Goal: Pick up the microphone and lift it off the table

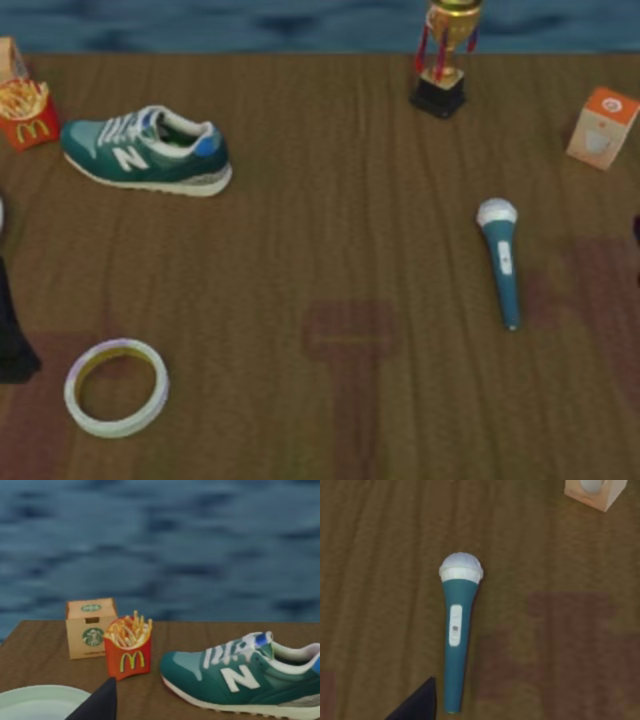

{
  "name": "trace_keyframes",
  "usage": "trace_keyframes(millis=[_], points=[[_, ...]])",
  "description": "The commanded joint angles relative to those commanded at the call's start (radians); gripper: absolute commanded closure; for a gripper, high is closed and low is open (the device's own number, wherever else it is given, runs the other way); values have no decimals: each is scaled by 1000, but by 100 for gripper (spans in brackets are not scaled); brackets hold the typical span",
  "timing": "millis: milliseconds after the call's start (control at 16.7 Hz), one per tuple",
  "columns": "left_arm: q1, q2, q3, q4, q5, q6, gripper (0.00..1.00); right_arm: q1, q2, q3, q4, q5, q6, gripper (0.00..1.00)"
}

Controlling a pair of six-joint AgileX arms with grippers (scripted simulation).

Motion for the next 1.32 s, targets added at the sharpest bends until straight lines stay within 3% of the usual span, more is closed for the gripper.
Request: trace_keyframes(millis=[360, 660, 1320], points=[[0, 0, 0, 0, 0, 0, 0, 119, 617, 416, -241, 3, 139, 0], [0, 0, 0, 0, 0, 0, 0, 188, 954, 645, -403, 14, 214, 0], [0, 0, 0, 0, 0, 0, 0, 206, 1065, 705, -443, 20, 236, 0]])
